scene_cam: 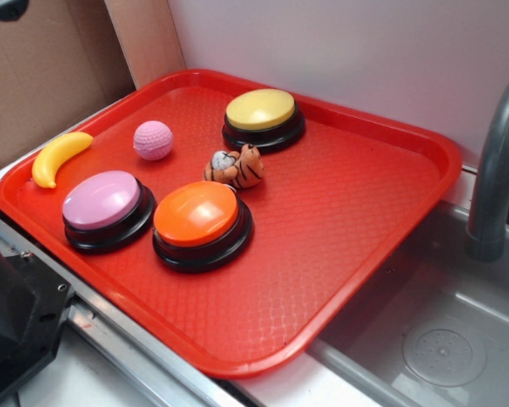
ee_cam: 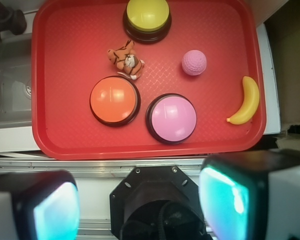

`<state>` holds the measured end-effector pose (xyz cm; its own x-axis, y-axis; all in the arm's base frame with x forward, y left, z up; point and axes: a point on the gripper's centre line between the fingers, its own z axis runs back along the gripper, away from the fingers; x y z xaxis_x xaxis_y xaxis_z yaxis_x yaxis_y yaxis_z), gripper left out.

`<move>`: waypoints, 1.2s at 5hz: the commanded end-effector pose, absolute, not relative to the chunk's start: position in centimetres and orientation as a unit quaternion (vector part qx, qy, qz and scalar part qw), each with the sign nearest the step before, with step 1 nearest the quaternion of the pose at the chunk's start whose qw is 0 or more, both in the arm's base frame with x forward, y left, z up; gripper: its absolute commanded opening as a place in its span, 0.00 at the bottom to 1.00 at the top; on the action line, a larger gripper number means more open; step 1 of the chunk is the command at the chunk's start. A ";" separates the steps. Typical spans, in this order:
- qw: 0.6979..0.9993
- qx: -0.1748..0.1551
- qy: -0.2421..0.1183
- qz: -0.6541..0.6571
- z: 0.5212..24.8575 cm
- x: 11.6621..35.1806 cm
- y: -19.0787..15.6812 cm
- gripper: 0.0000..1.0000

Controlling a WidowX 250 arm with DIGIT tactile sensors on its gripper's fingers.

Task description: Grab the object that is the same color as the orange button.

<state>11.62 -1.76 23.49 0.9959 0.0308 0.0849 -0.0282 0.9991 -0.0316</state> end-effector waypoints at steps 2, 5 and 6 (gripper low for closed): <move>0.996 -0.007 -0.085 0.010 22.6 13.4 -2.8 1.00; 0.989 -0.019 -0.141 0.050 18.1 18.8 -4.0 1.00; 0.987 -0.010 -0.146 0.065 16.3 20.5 -4.1 1.00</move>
<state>20.07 -4.04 15.38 0.9572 0.1307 0.2583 -0.1281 0.9914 -0.0271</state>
